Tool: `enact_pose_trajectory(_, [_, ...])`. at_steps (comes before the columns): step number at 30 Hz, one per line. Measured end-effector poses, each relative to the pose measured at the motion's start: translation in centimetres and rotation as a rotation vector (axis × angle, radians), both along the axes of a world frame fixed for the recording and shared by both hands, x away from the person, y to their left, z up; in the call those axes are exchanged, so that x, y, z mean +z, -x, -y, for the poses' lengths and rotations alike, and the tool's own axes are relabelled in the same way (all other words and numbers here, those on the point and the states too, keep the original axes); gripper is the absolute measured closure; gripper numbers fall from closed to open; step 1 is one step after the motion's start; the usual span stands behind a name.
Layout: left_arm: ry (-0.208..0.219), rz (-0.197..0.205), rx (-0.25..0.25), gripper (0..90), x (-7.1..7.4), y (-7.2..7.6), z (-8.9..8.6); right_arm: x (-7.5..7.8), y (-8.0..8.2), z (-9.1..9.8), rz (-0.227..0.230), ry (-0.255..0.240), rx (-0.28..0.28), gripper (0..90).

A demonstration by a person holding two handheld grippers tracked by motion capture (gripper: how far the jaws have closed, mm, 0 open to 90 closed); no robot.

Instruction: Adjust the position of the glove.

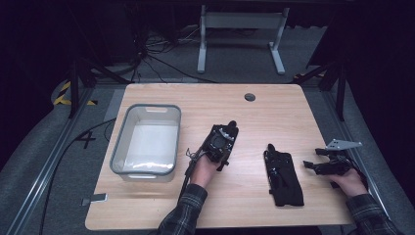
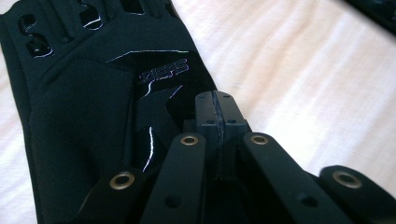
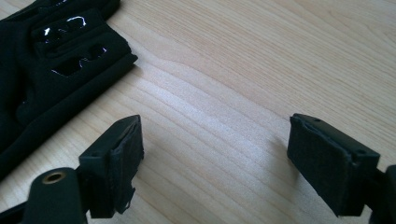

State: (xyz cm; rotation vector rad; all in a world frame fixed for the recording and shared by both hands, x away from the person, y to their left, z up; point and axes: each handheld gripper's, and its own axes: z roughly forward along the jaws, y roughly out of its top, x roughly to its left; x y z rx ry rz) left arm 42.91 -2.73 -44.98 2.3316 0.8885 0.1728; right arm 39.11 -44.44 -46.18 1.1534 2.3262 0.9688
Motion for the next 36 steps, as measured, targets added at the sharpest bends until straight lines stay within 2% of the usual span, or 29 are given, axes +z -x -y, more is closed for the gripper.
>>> enact_pose_trajectory(4, [0.004,0.004,-0.028,90.0,-0.1,1.1,0.5,0.0,0.0,0.0,0.0,0.0,0.0,18.9])
enact_pose_trajectory(10, [0.029,-0.021,-0.089,90.0,-0.2,3.0,1.2,0.0,0.0,0.0,0.0,0.0,0.0,18.9])
enact_pose_trajectory(17, [0.041,-0.034,-0.134,90.0,-0.2,4.6,2.1,0.0,0.0,0.0,0.0,0.0,0.0,19.0])
enact_pose_trajectory(21, [0.056,-0.045,-0.163,89.9,-0.3,5.5,2.7,0.0,0.0,0.0,0.0,0.0,0.0,18.9])
enact_pose_trajectory(25, [0.044,-0.038,-0.185,89.9,-0.2,5.8,3.1,0.0,0.0,0.0,0.0,0.0,0.0,19.0])
enact_pose_trajectory(29, [0.047,-0.034,-0.192,89.3,0.1,5.8,3.1,0.0,0.0,0.0,0.0,0.0,0.0,18.9])
enact_pose_trajectory(31, [0.07,-0.02,-0.186,88.4,0.6,5.9,2.9,0.0,0.0,0.0,0.0,0.0,0.0,19.0])
enact_pose_trajectory(36, [0.092,0.017,-0.164,88.9,1.8,5.9,1.3,0.0,0.0,0.0,0.0,0.0,0.0,18.9])
